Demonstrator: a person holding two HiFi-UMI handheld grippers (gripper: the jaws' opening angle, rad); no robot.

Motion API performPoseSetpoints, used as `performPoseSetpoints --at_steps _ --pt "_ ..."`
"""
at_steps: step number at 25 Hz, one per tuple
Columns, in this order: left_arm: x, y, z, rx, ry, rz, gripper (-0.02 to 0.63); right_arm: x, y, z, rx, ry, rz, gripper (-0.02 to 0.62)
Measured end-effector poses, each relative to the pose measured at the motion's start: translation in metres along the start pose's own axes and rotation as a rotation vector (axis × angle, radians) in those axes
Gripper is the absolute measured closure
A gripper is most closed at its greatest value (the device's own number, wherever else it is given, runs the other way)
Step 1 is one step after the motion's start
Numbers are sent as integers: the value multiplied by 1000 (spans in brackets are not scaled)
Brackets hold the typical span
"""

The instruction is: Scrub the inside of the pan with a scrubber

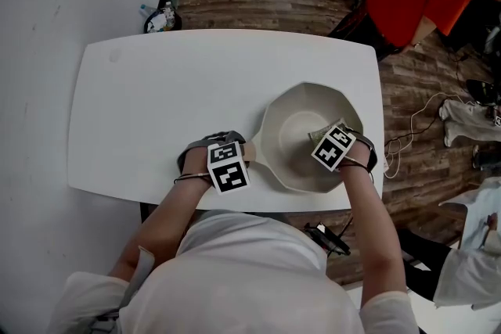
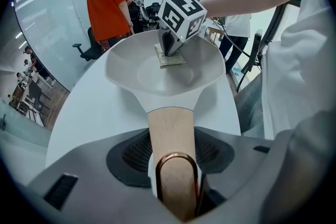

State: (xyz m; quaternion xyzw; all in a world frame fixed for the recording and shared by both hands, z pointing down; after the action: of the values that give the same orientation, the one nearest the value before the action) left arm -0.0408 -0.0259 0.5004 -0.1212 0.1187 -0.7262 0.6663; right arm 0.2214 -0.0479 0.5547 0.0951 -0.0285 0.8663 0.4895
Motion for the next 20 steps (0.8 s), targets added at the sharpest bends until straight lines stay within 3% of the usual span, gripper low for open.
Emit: performPoseSetpoints --at_steps 7,20 --pt "-2 0 1 1 1 10 388 -10 2 2 -49 -24 51 572" --pt "-2 0 2 -1 1 29 390 -32 14 2 -206 -50 256 572"
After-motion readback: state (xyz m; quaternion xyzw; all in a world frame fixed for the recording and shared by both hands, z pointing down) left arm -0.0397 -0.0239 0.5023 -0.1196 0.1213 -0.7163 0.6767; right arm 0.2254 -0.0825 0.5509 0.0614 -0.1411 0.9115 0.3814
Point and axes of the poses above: the fingertips, and each gripper's own axes: z forward along the fingers, x to its left, y out of its top, the point moved 10 cm from there along -z, backward along the fingers, and after that the axes turned 1 degree about -z, right-handed, at the moved point
